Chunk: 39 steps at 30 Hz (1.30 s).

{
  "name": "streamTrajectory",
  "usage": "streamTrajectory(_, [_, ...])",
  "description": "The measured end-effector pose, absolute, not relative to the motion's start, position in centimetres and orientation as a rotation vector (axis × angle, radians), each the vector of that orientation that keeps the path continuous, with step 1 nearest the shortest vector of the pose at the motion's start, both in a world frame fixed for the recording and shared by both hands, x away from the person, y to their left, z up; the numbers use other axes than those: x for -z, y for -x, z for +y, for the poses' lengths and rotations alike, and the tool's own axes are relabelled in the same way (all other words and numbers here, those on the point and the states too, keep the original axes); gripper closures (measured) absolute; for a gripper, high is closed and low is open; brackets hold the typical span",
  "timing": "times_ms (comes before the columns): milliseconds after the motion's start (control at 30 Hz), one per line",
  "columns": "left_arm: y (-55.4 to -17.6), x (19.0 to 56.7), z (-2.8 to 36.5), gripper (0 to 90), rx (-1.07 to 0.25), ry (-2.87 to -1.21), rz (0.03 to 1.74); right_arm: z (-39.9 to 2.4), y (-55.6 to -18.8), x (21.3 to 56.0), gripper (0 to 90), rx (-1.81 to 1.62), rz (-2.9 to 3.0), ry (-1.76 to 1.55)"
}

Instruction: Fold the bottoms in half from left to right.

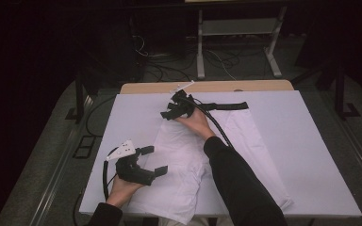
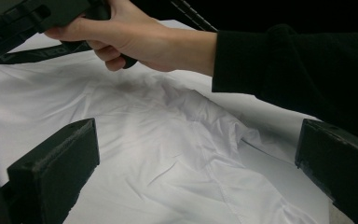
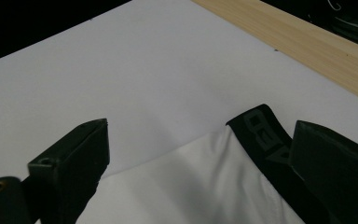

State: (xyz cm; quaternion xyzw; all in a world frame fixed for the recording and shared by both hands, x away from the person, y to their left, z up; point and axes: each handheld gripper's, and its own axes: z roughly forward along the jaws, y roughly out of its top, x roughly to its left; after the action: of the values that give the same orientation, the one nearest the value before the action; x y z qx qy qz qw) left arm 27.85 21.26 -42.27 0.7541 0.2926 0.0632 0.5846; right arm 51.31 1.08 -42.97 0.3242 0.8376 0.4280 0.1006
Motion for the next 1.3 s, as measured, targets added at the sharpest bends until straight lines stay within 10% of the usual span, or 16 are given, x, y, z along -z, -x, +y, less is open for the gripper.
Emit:
streamTrajectory(400, [-28.0, 42.3, 21.4, 0.0, -0.146, -1.752, 0.686, 2.6, -52.8, 43.8, 16.7, -1.159, 2.466, -1.0])
streamTrajectory(1300, [-28.2, 42.4, 21.5, 0.0, -0.143, -1.753, 0.714, 4.2, -54.4, 45.3, 72.1, -1.024, 2.355, -1.153])
